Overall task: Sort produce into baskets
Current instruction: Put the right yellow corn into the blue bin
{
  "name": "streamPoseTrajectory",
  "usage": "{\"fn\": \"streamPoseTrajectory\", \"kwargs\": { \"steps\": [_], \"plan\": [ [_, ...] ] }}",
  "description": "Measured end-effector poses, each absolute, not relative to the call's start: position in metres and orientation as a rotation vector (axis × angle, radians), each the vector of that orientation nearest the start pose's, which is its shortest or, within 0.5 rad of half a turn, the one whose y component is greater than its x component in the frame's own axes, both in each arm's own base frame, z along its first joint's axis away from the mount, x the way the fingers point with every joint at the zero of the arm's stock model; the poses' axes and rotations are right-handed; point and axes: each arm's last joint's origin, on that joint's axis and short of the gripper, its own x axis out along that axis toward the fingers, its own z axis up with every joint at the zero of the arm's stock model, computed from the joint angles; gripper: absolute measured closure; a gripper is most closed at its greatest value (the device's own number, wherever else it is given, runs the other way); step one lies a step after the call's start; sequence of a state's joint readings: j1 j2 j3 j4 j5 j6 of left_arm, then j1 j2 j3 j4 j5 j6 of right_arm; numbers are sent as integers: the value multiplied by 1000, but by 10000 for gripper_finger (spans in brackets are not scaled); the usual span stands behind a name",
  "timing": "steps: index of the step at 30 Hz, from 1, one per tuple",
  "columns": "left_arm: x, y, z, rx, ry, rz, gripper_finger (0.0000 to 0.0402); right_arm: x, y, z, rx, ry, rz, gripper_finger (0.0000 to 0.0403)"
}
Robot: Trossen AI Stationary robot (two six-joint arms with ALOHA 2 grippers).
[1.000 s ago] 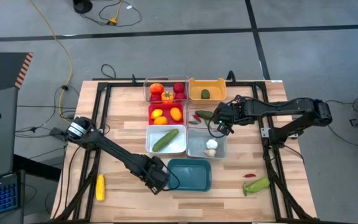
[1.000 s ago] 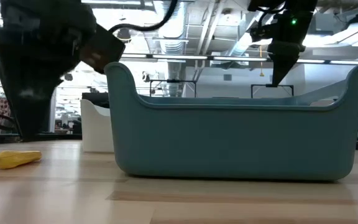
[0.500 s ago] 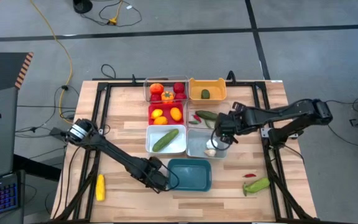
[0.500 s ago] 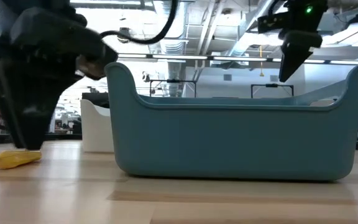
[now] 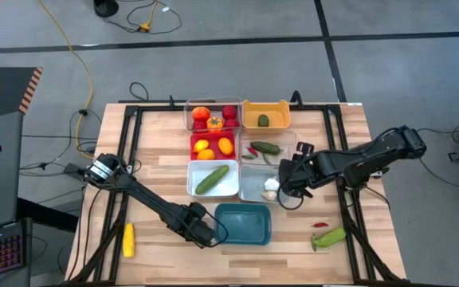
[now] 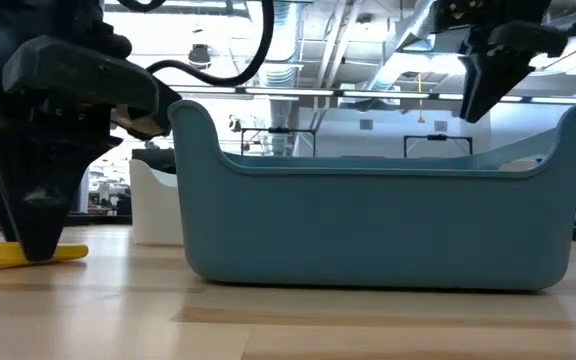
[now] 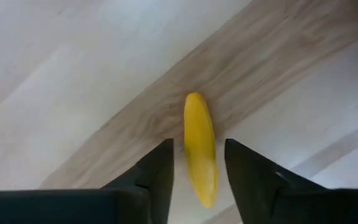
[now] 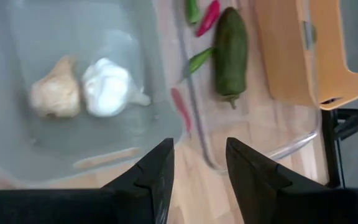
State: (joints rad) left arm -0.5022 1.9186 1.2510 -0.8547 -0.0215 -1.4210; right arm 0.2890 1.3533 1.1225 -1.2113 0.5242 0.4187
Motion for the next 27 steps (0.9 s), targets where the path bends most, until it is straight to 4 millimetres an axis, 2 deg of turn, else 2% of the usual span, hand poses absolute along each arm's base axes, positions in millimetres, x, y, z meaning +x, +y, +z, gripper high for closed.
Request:
{"fn": "streamPoseTrajectory", "kwargs": {
  "steps": [9,13,16,21,27],
  "plan": [
    [302,-165,151,-713,1388,689,361,207,74,271,-214,1266,-451,230],
    [303,-164,151,-701,1408,660,382,201,81,271,-213,1272,-455,230],
    [307,-164,156,-699,1467,569,386,199,86,271,-215,1266,-445,230],
    [323,-160,178,-694,1555,350,387,195,94,271,-237,1260,-411,230],
    [340,-159,231,-572,1550,112,388,190,103,270,-227,1285,-348,230]
  ]
}}
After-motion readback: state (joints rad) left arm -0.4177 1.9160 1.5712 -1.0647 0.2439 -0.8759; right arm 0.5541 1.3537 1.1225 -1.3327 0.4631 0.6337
